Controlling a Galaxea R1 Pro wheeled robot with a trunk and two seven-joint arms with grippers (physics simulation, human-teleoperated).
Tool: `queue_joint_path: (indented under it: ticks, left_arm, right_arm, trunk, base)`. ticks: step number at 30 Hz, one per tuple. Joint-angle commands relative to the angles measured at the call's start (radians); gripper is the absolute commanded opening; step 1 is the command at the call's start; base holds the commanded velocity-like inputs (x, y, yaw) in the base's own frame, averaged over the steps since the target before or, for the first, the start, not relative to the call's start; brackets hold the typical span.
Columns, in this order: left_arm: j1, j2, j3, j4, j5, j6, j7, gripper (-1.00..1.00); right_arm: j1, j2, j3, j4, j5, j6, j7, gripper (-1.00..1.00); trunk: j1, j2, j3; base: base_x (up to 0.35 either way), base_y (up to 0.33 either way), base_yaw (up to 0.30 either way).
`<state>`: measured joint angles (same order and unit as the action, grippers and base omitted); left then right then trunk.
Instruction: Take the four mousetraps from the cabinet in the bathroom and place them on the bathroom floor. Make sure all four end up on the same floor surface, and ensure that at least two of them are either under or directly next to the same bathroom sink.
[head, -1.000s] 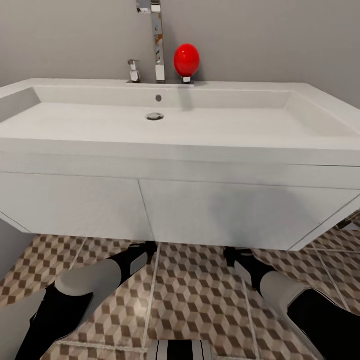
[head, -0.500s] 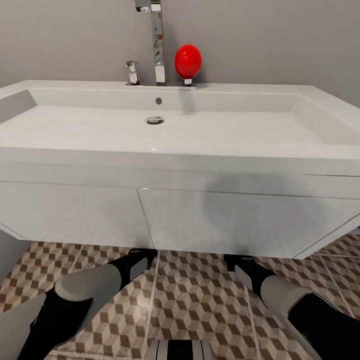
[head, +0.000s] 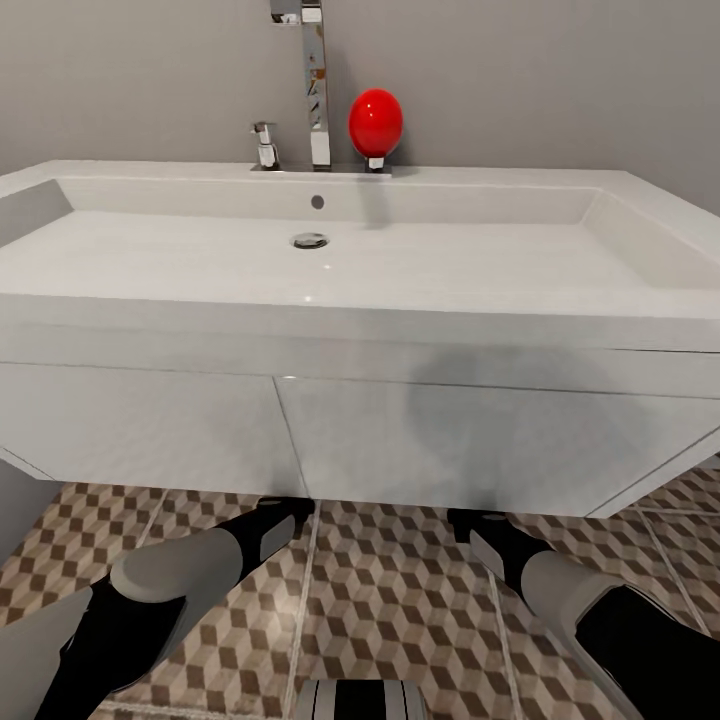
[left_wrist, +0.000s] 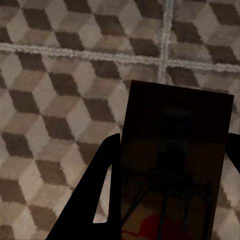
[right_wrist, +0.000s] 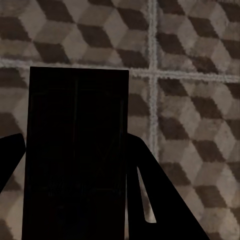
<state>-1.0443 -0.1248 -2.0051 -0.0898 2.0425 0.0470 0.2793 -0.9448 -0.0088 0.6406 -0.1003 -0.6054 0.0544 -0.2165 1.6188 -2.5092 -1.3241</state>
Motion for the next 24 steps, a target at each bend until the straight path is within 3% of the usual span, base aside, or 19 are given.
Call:
queue_joint_path:
  ticks: [1, 24]
  left_arm:
    - [-0.031, 0.001, -0.006, -0.001, -0.007, 0.002, 0.008, -1.0]
    - [-0.03, 0.002, -0.004, 0.002, -0.005, 0.002, 0.008, -1.0]
  right_arm:
    - [-0.018, 0.0, 0.014, -0.019, -0.004, 0.005, -0.006, -1.0]
    - [-0.017, -0.002, 0.014, -0.019, -0.004, 0.005, -0.001, -1.0]
  trunk:
    - [0.0, 0.0, 0.0]
    - [0.0, -0.001, -0.004]
  base:
    - [0.0, 0.0, 0.0]
    - [0.0, 0.0, 0.0]
